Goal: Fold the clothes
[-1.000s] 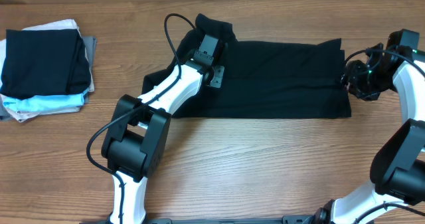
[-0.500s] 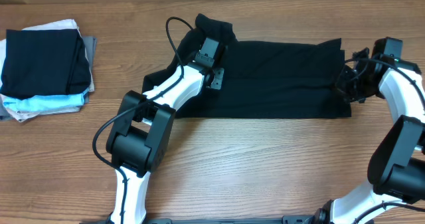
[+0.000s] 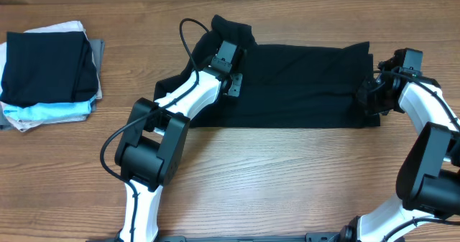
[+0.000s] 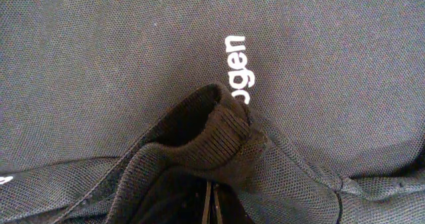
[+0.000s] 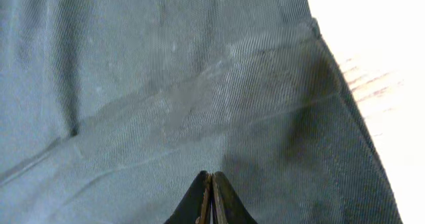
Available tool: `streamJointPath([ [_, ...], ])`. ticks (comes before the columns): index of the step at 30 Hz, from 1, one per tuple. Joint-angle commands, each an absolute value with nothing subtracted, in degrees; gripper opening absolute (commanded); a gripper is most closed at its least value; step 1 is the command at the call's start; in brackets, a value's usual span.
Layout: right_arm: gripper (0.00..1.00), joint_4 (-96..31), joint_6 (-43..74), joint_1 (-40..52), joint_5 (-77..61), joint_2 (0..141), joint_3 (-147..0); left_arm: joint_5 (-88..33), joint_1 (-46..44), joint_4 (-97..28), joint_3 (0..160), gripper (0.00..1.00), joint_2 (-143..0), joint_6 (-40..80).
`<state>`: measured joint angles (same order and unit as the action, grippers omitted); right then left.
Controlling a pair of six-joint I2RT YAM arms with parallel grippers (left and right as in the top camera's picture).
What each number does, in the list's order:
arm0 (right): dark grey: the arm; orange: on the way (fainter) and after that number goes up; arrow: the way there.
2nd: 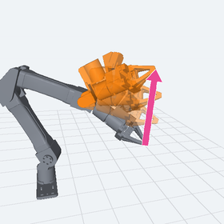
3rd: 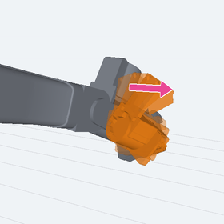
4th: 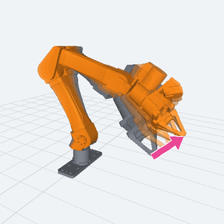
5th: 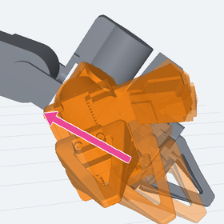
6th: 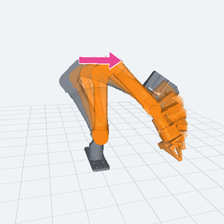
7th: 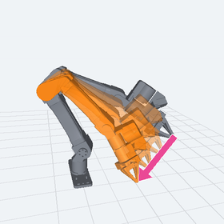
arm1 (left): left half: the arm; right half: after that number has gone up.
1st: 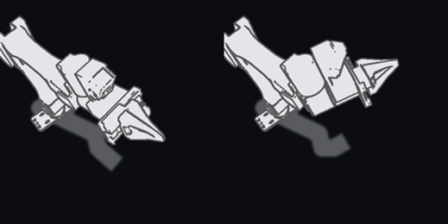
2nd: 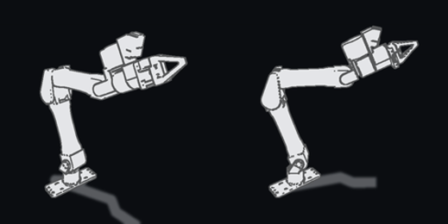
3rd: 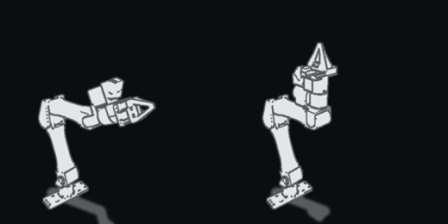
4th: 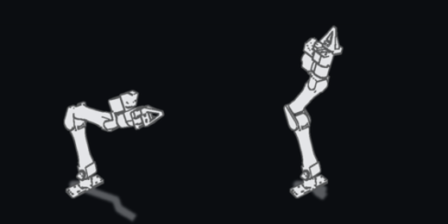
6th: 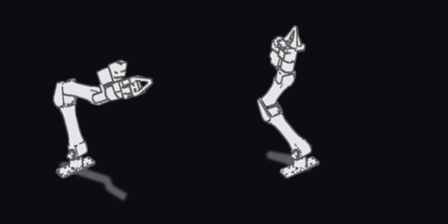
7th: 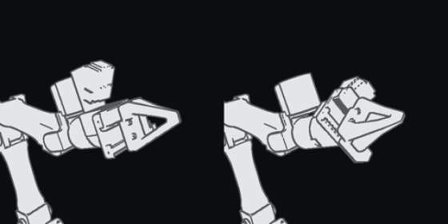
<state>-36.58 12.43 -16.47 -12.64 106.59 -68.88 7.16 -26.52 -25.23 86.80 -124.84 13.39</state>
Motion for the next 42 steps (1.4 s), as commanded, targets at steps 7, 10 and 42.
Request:
streamJointPath([
  [7,0.06,-33.06,14.02,-16.34,-11.62,109.01,-68.51,6.61,-26.17,-25.89,88.99,0.04,-125.45,14.39],
  [10,0.06,-32.71,13.98,-16.34,-11.62,110.63,-68.51,4.21,-26.17,-27.90,92.23,0.04,-124.66,14.39],
  [42,0.27,-26.26,13.96,-14.85,-13.32,111.96,-73.47,4.01,-25.71,-50.30,113.03,0.16,-120.51,13.19],
])
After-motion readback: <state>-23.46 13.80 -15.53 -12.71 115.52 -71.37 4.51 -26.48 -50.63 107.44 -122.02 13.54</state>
